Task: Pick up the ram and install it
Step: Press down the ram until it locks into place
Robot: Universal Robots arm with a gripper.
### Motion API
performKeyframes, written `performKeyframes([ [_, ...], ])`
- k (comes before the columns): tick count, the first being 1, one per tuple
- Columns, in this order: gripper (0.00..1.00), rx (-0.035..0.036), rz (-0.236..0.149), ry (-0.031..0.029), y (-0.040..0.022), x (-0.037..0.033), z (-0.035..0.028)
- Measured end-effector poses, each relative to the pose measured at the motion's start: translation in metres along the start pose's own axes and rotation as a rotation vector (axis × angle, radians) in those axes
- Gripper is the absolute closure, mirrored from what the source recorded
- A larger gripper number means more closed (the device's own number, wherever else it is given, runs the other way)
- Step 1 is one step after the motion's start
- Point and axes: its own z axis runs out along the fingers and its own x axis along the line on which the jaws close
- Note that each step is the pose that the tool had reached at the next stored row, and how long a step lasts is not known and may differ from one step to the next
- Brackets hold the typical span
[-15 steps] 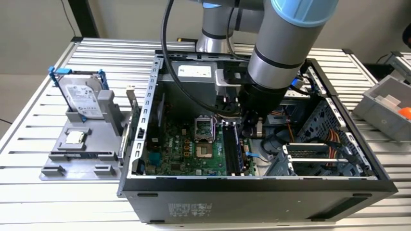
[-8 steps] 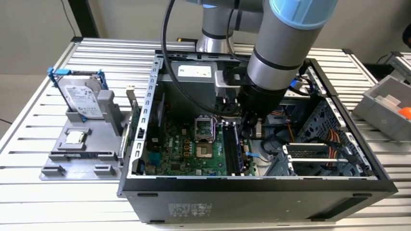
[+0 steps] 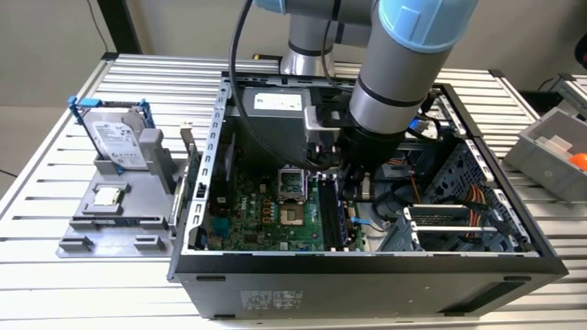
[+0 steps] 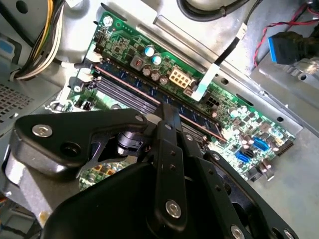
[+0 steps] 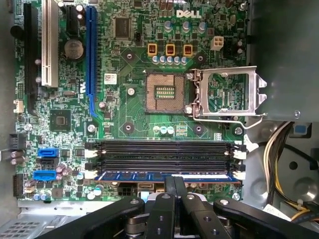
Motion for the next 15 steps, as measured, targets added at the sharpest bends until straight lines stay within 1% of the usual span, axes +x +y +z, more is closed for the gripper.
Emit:
performKeyframes([
  [3, 1.00, 0.0000, 0.000, 0.0001, 0.0002, -0.0009, 0.0009],
  [15, 1.00, -0.0002, 0.000, -0.0007, 0.0002, -0.0010, 0.0020],
])
